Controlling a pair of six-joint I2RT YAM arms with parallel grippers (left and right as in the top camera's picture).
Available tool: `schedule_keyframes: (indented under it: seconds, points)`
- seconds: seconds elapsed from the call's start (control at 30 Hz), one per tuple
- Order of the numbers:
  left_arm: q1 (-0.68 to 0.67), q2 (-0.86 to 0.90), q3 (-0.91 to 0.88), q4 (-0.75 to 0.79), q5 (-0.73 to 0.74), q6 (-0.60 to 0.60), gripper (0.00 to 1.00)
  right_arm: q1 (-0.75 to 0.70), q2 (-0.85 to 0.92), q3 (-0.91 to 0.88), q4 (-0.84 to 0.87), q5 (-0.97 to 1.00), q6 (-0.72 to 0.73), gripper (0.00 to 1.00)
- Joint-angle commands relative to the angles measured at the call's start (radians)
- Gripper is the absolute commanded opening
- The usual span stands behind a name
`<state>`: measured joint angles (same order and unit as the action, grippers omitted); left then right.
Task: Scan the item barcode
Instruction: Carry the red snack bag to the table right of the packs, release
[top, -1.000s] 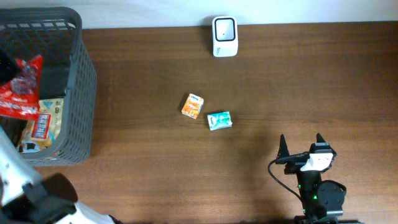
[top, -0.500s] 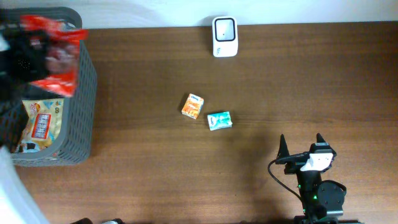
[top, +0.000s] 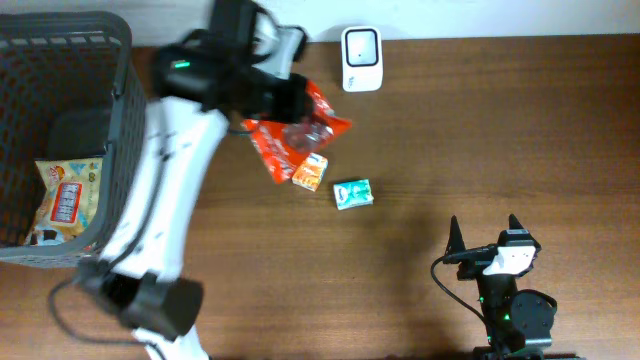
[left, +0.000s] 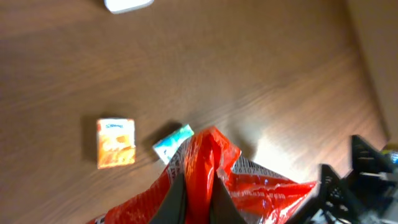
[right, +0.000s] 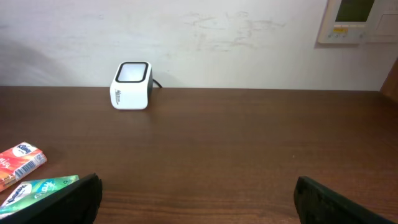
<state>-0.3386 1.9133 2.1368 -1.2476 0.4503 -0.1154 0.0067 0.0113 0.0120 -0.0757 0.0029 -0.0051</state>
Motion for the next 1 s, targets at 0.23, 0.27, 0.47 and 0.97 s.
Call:
schedule_keyframes:
  seconds: [0.23, 0.27, 0.47, 0.97]
  points:
    - [-0.181, 0.327, 0.001, 0.251, -0.037, 0.005, 0.0, 0.006, -0.006, -0.006, -0.006, 0.006, -0.006, 0.98]
    - [-0.189, 0.345, 0.001, 0.275, -0.037, 0.005, 0.0, 0.006, -0.006, -0.006, -0.006, 0.006, -0.006, 0.98]
    - [-0.231, 0.426, 0.001, 0.435, -0.037, 0.005, 0.0, 0.006, -0.006, -0.006, -0.006, 0.006, -0.006, 0.98]
    - [-0.288, 0.423, 0.022, 0.475, 0.005, 0.005, 0.58, 0.006, -0.006, -0.006, -0.006, 0.006, -0.006, 0.98]
